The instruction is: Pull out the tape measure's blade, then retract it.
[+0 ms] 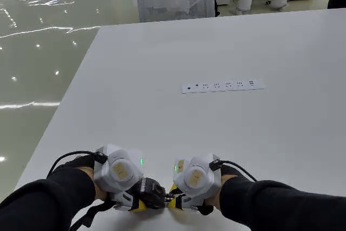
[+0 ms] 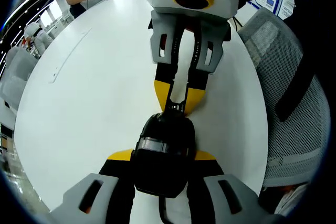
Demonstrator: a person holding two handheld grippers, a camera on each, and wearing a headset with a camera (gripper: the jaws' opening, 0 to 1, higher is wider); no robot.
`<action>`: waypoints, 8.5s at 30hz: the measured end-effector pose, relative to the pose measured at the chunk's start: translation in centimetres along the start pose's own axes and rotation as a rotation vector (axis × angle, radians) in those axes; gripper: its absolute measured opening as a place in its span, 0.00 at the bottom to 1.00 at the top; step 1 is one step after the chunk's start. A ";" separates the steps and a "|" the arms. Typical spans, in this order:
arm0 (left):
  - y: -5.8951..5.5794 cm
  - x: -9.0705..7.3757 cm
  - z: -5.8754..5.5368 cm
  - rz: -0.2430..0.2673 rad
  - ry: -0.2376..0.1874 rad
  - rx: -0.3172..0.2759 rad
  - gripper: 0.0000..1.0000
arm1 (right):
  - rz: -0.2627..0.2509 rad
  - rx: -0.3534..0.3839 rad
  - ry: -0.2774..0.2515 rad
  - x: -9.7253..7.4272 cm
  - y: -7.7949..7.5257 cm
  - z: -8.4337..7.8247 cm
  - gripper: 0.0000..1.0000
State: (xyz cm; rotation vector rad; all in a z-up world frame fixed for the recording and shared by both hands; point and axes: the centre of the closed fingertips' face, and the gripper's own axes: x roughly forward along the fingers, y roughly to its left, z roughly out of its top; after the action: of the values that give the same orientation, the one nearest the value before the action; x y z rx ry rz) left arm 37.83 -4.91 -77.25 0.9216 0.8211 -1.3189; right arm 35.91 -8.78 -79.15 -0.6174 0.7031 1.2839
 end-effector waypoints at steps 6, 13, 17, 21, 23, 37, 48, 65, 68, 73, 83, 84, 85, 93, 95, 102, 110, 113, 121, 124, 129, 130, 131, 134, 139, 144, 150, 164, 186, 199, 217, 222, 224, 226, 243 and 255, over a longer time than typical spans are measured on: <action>0.0 0.0 0.0 0.001 -0.005 -0.007 0.33 | 0.004 0.011 0.004 -0.2 -0.1 -0.3 0.09; 0.1 0.0 0.0 0.005 -0.007 -0.013 0.33 | 0.002 0.024 0.008 -0.5 -0.1 -0.6 0.09; 0.1 0.0 -0.1 0.009 -0.012 -0.012 0.33 | 0.005 0.025 0.013 -0.7 -0.1 -0.9 0.09; 0.1 0.0 0.0 0.010 -0.014 -0.016 0.33 | 0.001 0.023 0.014 -0.9 -0.2 -1.1 0.09; 0.1 0.0 0.0 0.010 -0.013 -0.015 0.33 | -0.002 0.025 0.015 -1.1 -0.2 -1.3 0.09; 0.1 0.0 0.0 0.017 -0.014 -0.021 0.33 | -0.005 0.024 0.027 -1.8 -0.5 -2.1 0.10; 0.1 0.0 0.0 0.031 -0.014 -0.020 0.33 | 0.005 0.027 0.034 -2.0 -0.5 -2.3 0.09; 0.2 0.1 0.0 0.046 -0.022 -0.040 0.33 | 0.002 0.041 0.037 -2.7 -0.8 -3.4 0.10; 0.2 0.1 0.0 0.045 -0.023 -0.038 0.33 | 0.000 0.041 0.038 -2.9 -0.8 -3.6 0.10; 0.2 0.1 0.0 0.042 -0.022 -0.038 0.33 | -0.001 0.047 0.036 -3.2 -0.8 -4.0 0.10; 0.2 0.1 0.1 0.044 -0.023 -0.038 0.33 | 0.005 0.045 0.047 -3.9 -0.6 -4.7 0.10; 0.2 0.1 0.1 0.045 -0.024 -0.038 0.33 | 0.005 0.046 0.049 -3.9 -0.6 -4.8 0.10; 0.2 0.1 0.1 0.046 -0.027 -0.038 0.33 | 0.004 0.044 0.049 -4.0 -0.6 -4.9 0.10; 0.2 0.2 0.0 0.049 -0.026 -0.043 0.33 | 0.000 0.040 0.059 -4.5 -0.8 -5.6 0.10; 0.2 0.1 0.0 0.050 -0.026 -0.041 0.33 | 0.003 0.040 0.061 -4.6 -0.8 -5.7 0.10; 0.2 0.1 0.1 0.051 -0.026 -0.041 0.33 | 0.001 0.044 0.065 -5.2 -0.7 -6.2 0.10; 0.1 0.2 0.1 0.050 -0.026 -0.042 0.33 | 0.002 0.043 0.068 -5.6 -0.8 -6.7 0.10; 0.1 0.2 0.1 0.049 -0.026 -0.041 0.33 | 0.004 0.041 0.068 -5.8 -0.8 -6.8 0.10; 0.1 0.2 0.1 0.049 -0.027 -0.044 0.33 | 0.002 0.049 0.071 -6.1 -0.9 -7.2 0.10; 0.1 0.2 0.1 0.050 -0.025 -0.043 0.33 | 0.002 0.056 0.068 -6.2 -1.0 -7.4 0.10; 0.1 0.2 0.2 0.049 -0.025 -0.042 0.33 | -0.002 0.057 0.072 -6.4 -1.1 -7.6 0.10; 0.0 0.2 0.2 0.049 -0.025 -0.042 0.33 | -0.002 0.058 0.072 -6.4 -1.1 -7.7 0.10; 0.1 0.2 0.2 0.049 -0.025 -0.041 0.33 | -0.003 0.059 0.071 -6.5 -1.1 -7.8 0.10; 0.1 0.2 0.1 0.052 -0.023 -0.038 0.33 | -0.003 0.063 0.070 -6.7 -1.2 -7.9 0.10; 0.1 0.1 0.1 0.051 -0.023 -0.039 0.33 | -0.002 0.060 0.073 -6.9 -1.2 -8.3 0.10; 0.2 0.1 0.1 0.051 -0.024 -0.041 0.33 | -0.004 0.062 0.076 -7.2 -1.2 -8.6 0.10; 0.2 0.1 0.1 0.052 -0.022 -0.040 0.33 | -0.005 0.059 0.077 -7.5 -1.2 -8.9 0.10; 0.1 0.1 0.1 0.054 -0.021 -0.040 0.33 | -0.006 0.059 0.083 -8.0 -1.1 -9.6 0.09; 0.2 0.1 0.1 0.054 -0.022 -0.042 0.33 | -0.012 0.061 0.102 -8.9 -1.3 -10.6 0.09; 0.2 0.1 0.1 0.056 -0.022 -0.042 0.33 | -0.019 0.071 0.109 -9.5 -1.4 -11.3 0.09; 0.1 0.1 0.1 0.058 -0.021 -0.042 0.33 | -0.026 0.074 0.115 -10.3 -1.3 -12.2 0.09; 0.1 0.1 0.2 0.058 -0.021 -0.041 0.33 | -0.028 0.075 0.118 -10.5 -1.3 -12.4 0.09; 0.1 0.1 0.2 0.059 -0.022 -0.041 0.33 | -0.028 0.077 0.119 -10.5 -1.3 -12.5 0.09; 0.1 0.1 0.2 0.059 -0.022 -0.042 0.33 | -0.029 0.080 0.119 -10.6 -1.3 -12.6 0.09; 0.1 0.1 0.1 0.055 -0.020 -0.041 0.33 | -0.032 0.092 0.130 -11.3 -1.4 -13.3 0.09; 0.1 0.2 0.1 0.055 -0.021 -0.039 0.33 | -0.034 0.097 0.136 -11.7 -1.5 -13.9 0.09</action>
State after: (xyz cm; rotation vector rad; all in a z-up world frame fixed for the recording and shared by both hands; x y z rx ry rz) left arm 37.98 -5.07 -77.35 0.8918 0.7974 -1.2587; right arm 34.11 -26.94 -79.20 -0.6389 0.8580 1.1770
